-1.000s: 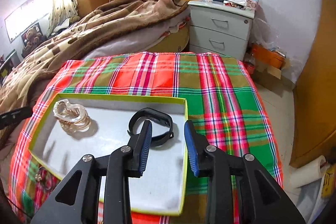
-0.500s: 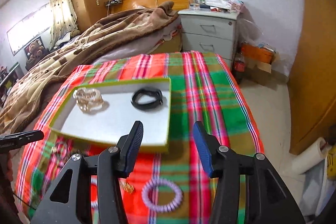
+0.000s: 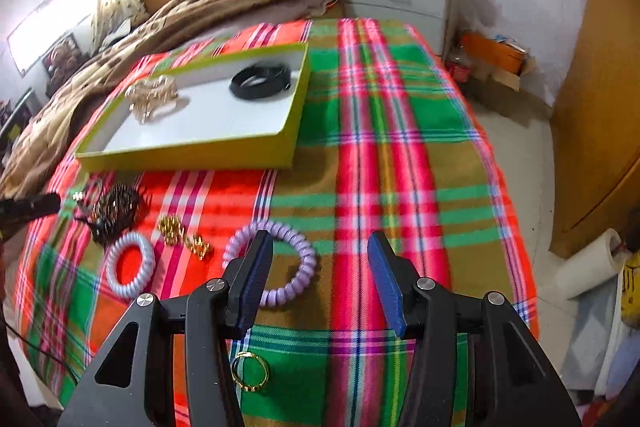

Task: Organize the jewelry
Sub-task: 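Grasp the lavender coil hair tie with the right tool while the left tool grasps the grey hair ties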

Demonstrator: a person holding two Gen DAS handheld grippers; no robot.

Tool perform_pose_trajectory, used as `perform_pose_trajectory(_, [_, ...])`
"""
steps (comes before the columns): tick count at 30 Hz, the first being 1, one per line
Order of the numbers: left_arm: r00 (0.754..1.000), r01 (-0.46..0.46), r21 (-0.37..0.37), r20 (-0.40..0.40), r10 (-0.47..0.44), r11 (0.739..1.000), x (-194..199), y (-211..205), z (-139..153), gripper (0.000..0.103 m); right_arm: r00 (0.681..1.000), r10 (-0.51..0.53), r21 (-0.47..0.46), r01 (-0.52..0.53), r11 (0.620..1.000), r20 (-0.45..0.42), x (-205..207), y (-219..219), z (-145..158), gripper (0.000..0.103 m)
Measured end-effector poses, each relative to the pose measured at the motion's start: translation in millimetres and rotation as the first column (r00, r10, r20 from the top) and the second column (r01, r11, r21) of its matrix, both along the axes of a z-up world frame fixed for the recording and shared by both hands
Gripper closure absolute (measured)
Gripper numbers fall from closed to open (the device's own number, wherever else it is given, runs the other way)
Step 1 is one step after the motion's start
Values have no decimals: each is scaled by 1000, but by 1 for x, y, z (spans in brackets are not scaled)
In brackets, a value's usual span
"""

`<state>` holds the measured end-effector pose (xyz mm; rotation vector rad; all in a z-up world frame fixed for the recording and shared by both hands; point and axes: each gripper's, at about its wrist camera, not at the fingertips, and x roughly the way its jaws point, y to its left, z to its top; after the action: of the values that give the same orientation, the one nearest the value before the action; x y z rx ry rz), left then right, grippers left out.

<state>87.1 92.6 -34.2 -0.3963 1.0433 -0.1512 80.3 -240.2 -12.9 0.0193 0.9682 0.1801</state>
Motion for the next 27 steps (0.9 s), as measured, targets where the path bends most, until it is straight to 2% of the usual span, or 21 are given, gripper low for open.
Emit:
perform_pose_trajectory(8, [1000,9,22,-21,-9,1000,4,-6,-3,57,1000,29,-46,-29,999,-12,-4,7,-7,53])
perform_pose_trajectory(12, [999,13,32,-34,-12,999,7,-10,-5,57,1000,30,-93,-29,995,2,-7,10,-8,75])
perform_pose_trajectory(17, [998,-11,34,-54,13,999,12,-12,-9,57,999,39,-90,-38,995,10,-9,9,-8,78])
perform_pose_trajectory(19, [998,-14,32,-57,16,999,14,-14,-9,57,999,38,-94,-36,995,13,-9,9,-8,90])
perform_pose_trajectory(27, [997,-13,53,-71,16,999,20,-24,-10,57,999,21,-67,-19,998,31,-12,4,-6,93])
